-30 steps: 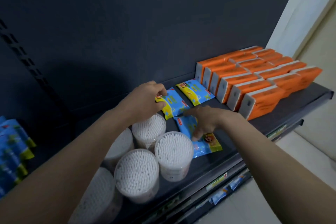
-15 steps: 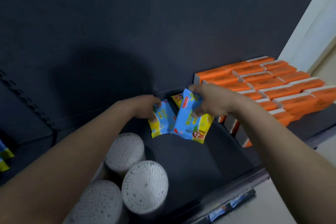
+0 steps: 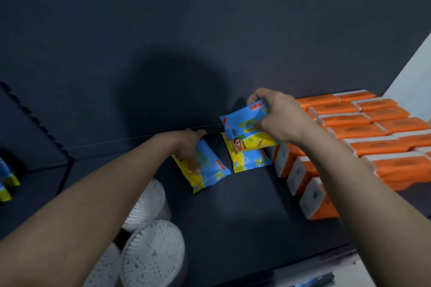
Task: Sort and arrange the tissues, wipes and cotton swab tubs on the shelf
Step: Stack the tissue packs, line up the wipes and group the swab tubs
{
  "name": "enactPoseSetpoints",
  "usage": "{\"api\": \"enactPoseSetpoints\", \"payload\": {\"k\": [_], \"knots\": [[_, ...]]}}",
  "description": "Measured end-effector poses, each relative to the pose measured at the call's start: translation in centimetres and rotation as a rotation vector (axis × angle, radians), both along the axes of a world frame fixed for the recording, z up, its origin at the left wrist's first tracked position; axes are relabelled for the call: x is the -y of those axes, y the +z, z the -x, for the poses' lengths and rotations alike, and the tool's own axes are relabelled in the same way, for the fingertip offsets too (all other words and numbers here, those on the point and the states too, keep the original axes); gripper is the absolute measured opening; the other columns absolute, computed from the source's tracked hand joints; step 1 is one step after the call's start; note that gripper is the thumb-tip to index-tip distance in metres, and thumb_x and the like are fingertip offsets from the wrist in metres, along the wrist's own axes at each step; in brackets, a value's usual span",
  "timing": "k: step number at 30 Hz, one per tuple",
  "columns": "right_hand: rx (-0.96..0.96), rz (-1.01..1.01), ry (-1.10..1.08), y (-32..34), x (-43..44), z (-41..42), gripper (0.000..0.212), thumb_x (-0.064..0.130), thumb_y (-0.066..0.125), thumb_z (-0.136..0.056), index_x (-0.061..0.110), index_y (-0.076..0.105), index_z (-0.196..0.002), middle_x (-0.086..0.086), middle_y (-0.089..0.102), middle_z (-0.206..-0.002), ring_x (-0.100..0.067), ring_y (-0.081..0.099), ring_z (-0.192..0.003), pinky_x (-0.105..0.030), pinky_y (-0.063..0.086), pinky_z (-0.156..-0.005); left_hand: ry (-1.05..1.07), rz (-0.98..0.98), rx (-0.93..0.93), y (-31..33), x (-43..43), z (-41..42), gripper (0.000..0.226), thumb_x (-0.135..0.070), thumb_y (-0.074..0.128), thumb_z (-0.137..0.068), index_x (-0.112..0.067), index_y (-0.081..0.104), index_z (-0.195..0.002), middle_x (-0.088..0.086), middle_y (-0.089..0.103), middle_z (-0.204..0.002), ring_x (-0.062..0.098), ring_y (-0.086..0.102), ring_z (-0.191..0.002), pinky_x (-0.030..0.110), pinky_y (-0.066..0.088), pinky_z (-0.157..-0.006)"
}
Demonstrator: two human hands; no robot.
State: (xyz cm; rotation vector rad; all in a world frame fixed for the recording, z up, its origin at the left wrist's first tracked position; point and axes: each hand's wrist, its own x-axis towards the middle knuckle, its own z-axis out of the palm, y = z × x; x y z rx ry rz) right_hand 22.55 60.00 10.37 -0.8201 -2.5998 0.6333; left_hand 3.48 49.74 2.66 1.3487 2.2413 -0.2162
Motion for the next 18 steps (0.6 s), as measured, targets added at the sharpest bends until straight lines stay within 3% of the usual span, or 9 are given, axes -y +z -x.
{"api": "enactPoseSetpoints", "payload": {"k": [3,6,9,13,16,18], "knots": [[-0.052,0.015,0.006,0.1,-0.1,0.8,0.029,0.003,0.066,-0.071,0.015,0.063,-0.098,0.0,0.057,-0.087,-0.016,0.05,-0.08,-0.015,0.031,-0.06,0.021,-0.12,0.037,0.7,1.0,0.1,0.067,-0.026,0.084,-0.062,-0.017,0.049,-0.118,0.0,0.053,-0.106,0.018,0.053,-0.095,0.028,0.043,-0.074],[-0.139,0.063,-0.043,0.1,0.1,2.1,0.023,0.011,0.071,-0.071,0.019,0.062,-0.091,0.0,0.058,-0.087,-0.017,0.053,-0.083,-0.021,0.037,-0.069,0.069,-0.286,0.011,2.1,3.3,0.6,0.034,-0.023,0.081,-0.066,-0.017,0.053,-0.085,-0.002,0.053,-0.077,0.014,0.051,-0.072,0.027,0.04,-0.06],[-0.282,0.127,-0.068,0.7,1.1,3.6,0.021,0.014,0.073,-0.072,0.02,0.057,-0.085,0.0,0.056,-0.085,-0.018,0.053,-0.081,-0.024,0.038,-0.069,0.201,-0.499,-0.024,4.1,6.7,1.4,0.027,-0.018,0.077,-0.07,-0.015,0.051,-0.075,-0.005,0.046,-0.063,0.01,0.042,-0.059,0.025,0.032,-0.05],[-0.442,0.255,-0.026,1.9,3.6,6.0,0.025,0.015,0.077,-0.071,0.017,0.056,-0.086,0.002,0.056,-0.081,-0.014,0.054,-0.069,-0.026,0.043,-0.059,0.41,-0.75,-0.002,6.8,12.3,2.3,0.027,-0.017,0.078,-0.071,-0.014,0.051,-0.07,-0.001,0.047,-0.061,0.014,0.042,-0.058,0.029,0.032,-0.053],[-0.505,0.357,0.022,2.3,6.5,8.0,0.028,0.014,0.079,-0.071,0.016,0.056,-0.086,-0.001,0.057,-0.087,-0.007,0.052,-0.06,-0.014,0.042,-0.044,0.571,-0.882,0.075,8.0,17.3,2.9,0.024,-0.016,0.08,-0.07,-0.011,0.056,-0.073,0.004,0.053,-0.062,0.013,0.046,-0.053,0.026,0.038,-0.052],[-0.528,0.401,0.062,2.4,9.1,9.4,0.028,0.011,0.078,-0.071,0.015,0.055,-0.085,-0.003,0.058,-0.088,-0.005,0.052,-0.057,-0.01,0.039,-0.039,0.654,-0.959,0.108,8.5,21.0,3.2,0.021,-0.021,0.081,-0.068,-0.012,0.064,-0.076,0.009,0.061,-0.065,0.014,0.053,-0.057,0.029,0.049,-0.061]]}}
